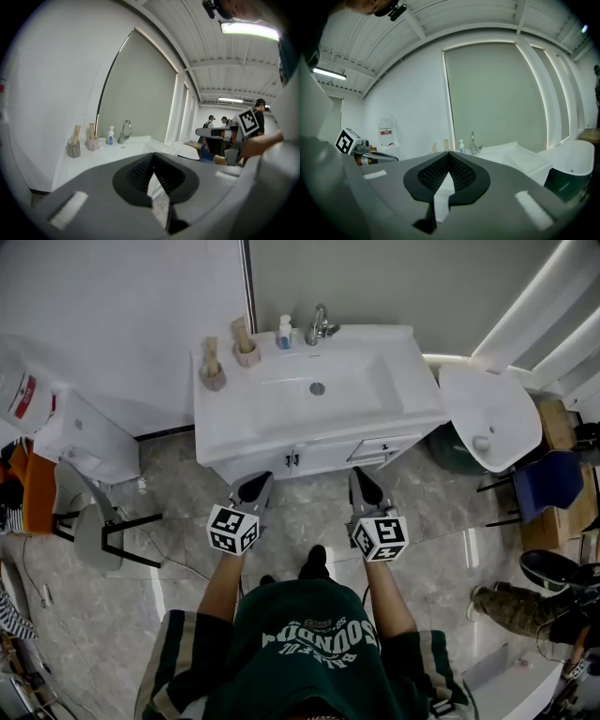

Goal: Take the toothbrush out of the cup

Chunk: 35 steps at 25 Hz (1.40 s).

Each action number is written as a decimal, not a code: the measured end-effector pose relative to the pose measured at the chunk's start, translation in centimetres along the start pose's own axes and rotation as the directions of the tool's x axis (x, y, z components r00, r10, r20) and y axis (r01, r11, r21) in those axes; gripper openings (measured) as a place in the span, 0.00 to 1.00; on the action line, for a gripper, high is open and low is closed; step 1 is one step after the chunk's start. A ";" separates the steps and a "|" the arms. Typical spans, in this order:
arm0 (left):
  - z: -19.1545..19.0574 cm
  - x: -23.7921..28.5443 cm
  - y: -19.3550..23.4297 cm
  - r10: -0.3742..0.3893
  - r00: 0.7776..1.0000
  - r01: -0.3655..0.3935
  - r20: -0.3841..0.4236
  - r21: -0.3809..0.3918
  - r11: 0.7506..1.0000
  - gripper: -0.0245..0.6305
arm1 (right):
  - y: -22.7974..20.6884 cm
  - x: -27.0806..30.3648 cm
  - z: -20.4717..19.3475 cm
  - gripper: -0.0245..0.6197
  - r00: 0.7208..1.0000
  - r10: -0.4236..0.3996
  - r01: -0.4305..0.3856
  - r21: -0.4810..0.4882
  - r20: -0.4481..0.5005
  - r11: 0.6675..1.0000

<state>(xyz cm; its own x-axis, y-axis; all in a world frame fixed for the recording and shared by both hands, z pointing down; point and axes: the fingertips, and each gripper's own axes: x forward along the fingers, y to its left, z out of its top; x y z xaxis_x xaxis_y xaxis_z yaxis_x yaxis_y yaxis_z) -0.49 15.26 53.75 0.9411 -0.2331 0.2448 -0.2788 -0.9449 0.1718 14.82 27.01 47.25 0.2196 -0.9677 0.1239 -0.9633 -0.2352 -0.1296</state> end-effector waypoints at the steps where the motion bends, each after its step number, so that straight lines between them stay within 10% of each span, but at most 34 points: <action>1: 0.3 0.8 -0.2 0.010 1.000 -0.010 0.002 0.001 1.000 0.11 | -0.9 0.3 0.2 0.04 1.000 0.009 -0.009 0.000 0.002 1.000; 18: 2.1 9.7 -1.3 0.102 0.995 -0.102 -0.007 0.008 0.995 0.11 | -9.8 5.8 0.0 0.04 0.993 0.113 -0.111 0.063 -0.022 0.992; 35: 8.0 19.8 14.5 0.055 0.998 -0.055 0.016 0.007 0.998 0.11 | -7.6 25.1 3.1 0.04 0.989 0.139 -0.139 0.018 -0.055 0.990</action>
<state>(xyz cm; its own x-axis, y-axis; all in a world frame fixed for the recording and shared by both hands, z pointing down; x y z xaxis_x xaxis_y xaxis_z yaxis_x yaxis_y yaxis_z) 15.64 -4.87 53.46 0.9272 -0.2886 0.2388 -0.3290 -0.9322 0.1509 28.10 4.18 48.34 0.0742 -0.9845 0.1590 -0.9815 -0.1003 -0.1632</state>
